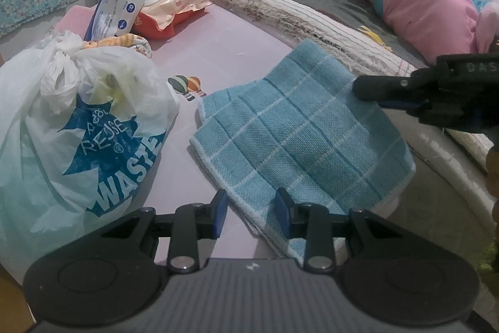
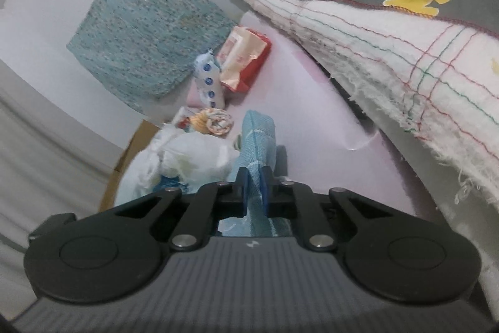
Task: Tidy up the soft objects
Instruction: 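Drag the blue checked towel across the bed with the right tool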
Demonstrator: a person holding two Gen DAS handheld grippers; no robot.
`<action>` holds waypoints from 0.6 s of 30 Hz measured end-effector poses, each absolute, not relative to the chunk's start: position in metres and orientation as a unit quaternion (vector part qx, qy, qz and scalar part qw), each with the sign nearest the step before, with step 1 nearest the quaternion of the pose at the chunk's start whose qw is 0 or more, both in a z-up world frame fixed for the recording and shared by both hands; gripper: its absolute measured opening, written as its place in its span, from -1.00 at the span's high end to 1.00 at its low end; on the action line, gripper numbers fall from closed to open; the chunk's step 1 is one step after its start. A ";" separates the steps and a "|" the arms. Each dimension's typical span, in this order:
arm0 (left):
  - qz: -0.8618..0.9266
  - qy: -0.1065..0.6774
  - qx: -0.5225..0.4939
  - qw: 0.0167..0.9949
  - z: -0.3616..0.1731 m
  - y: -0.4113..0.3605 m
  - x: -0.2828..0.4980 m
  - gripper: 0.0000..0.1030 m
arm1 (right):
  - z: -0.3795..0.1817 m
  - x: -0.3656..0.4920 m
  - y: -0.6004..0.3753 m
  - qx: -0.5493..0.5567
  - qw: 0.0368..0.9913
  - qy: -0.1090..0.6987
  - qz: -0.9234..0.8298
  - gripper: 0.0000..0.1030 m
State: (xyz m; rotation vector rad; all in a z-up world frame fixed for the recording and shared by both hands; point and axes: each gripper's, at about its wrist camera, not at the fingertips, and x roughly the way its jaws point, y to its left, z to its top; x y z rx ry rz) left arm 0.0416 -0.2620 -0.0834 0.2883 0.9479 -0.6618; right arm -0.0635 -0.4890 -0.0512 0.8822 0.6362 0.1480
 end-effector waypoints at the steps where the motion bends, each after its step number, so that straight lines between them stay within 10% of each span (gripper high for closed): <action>1: -0.311 0.447 0.135 0.828 -0.084 -0.261 0.042 0.33 | -0.053 -0.067 -0.492 0.428 0.849 0.302 0.062 0.79; 10: -0.310 0.446 0.136 0.828 -0.084 -0.262 0.042 0.33 | -0.077 -0.081 -0.494 0.441 0.828 0.344 0.026 0.13; 18: -0.309 0.444 0.139 0.829 -0.085 -0.263 0.041 0.33 | -0.066 -0.079 -0.477 0.435 0.836 0.328 0.067 0.79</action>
